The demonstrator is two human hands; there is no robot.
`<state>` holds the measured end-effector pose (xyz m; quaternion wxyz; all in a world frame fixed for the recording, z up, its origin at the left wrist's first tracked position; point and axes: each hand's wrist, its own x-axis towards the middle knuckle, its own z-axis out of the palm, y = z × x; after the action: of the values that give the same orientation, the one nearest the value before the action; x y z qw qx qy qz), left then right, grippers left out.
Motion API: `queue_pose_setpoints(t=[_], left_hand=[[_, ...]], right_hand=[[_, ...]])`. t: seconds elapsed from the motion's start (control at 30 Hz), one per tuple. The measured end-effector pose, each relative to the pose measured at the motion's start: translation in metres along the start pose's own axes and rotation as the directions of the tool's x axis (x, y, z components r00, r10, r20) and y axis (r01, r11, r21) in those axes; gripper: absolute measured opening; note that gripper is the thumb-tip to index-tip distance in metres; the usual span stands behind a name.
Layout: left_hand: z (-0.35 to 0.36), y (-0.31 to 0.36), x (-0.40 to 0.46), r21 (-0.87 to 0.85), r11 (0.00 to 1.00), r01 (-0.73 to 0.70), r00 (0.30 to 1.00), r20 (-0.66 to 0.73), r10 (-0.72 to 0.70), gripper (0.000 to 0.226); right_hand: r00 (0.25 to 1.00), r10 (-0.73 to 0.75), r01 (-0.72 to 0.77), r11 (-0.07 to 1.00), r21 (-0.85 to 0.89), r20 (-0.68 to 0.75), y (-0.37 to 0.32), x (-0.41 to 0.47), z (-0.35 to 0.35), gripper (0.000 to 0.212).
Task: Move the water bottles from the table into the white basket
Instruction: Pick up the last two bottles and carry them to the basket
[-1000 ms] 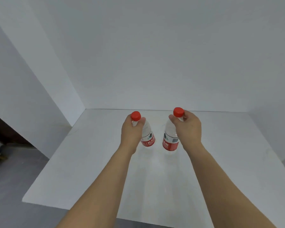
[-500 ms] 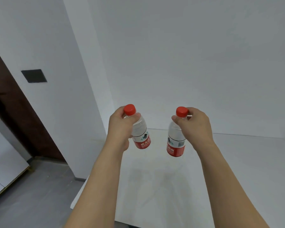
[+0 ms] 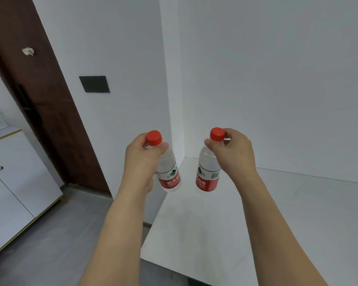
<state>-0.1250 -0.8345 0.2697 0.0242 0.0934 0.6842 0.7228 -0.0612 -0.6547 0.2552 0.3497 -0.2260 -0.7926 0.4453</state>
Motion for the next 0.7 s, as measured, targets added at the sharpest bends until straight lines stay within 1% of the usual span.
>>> queue_pose_setpoints(t=[0.2, 0.3, 0.43, 0.63, 0.7], left_hand=[[-0.048, -0.006, 0.070, 0.029, 0.999, -0.028, 0.999, -0.038, 0.029, 0.022], [-0.065, -0.008, 0.112, 0.063, 0.998, -0.031, 0.998, -0.057, 0.035, 0.028], [-0.086, -0.003, 0.172, 0.108, 0.994, -0.005, 0.997, -0.071, 0.012, 0.031], [-0.122, 0.002, 0.248, 0.110, 0.994, -0.024, 0.990, -0.134, 0.039, 0.034], [-0.137, 0.000, 0.268, 0.110, 0.994, -0.007, 0.988, -0.151, 0.024, 0.034]], right_hand=[[0.998, -0.041, 0.040, 0.999, 0.033, 0.036, -0.022, 0.032, 0.087, 0.031], [0.996, -0.082, 0.079, 0.996, 0.051, 0.046, -0.031, 0.056, 0.135, 0.031], [0.995, -0.082, 0.076, 0.993, 0.095, 0.063, -0.045, 0.095, 0.194, 0.030], [0.989, -0.111, 0.095, 0.984, 0.151, 0.101, -0.065, 0.138, 0.270, 0.030], [0.987, -0.116, 0.098, 0.983, 0.154, 0.113, -0.069, 0.147, 0.293, 0.030]])
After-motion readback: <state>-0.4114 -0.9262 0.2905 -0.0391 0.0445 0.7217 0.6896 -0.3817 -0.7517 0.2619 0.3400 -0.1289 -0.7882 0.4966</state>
